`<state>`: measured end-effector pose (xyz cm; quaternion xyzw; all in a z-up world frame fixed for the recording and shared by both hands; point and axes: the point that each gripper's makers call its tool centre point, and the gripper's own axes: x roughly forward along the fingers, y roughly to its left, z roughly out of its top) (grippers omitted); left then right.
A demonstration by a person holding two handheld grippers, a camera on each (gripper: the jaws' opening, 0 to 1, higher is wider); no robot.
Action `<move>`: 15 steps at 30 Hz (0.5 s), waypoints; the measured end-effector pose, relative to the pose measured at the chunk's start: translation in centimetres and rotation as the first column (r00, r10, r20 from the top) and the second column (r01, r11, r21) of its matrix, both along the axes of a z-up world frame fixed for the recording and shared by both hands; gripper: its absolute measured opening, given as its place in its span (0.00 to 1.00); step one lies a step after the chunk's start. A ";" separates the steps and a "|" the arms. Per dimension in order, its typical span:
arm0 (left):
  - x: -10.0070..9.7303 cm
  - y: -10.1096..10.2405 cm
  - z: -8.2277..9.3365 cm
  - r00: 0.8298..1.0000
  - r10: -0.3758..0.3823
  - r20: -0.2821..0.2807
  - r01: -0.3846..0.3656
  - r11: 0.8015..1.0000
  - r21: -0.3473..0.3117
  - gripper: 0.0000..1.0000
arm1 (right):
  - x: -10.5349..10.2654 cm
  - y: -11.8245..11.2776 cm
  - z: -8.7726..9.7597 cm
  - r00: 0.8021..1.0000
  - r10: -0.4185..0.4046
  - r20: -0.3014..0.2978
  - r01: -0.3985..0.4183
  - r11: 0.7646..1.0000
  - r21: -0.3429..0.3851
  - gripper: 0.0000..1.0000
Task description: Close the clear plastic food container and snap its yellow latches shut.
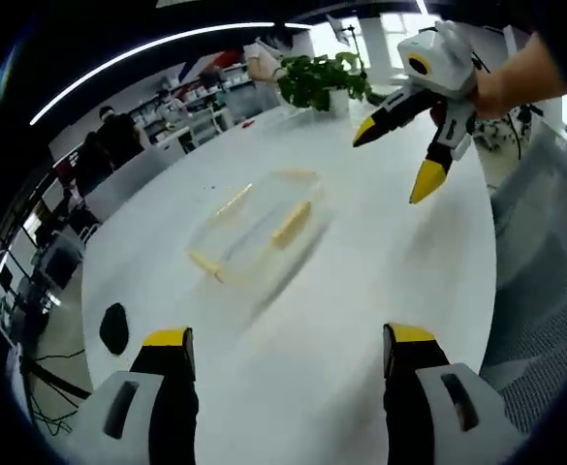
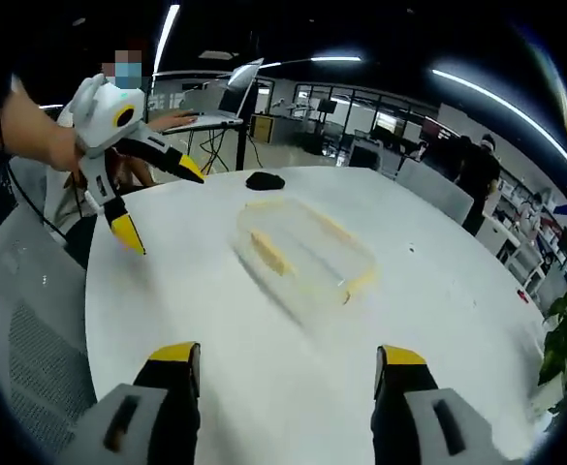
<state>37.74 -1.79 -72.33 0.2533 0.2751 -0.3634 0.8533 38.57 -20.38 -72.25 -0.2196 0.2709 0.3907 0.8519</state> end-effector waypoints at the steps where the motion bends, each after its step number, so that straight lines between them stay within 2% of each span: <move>1: -0.3 0.0 0.0 1.000 0.003 -0.002 -0.003 1.000 -0.007 0.77 | -0.2 -0.1 0.1 1.000 -0.002 0.002 0.002 1.000 -0.001 0.72; 10: -2.3 0.7 -0.3 0.999 0.038 -0.009 -0.038 0.999 -0.037 0.77 | -1.3 -1.2 1.2 0.999 -0.045 0.021 0.044 0.998 0.036 0.72; 15: -3.2 1.1 -0.3 0.998 0.055 -0.006 -0.055 0.997 -0.045 0.77 | -2.5 -1.4 1.1 0.998 -0.056 0.026 0.054 0.998 0.045 0.72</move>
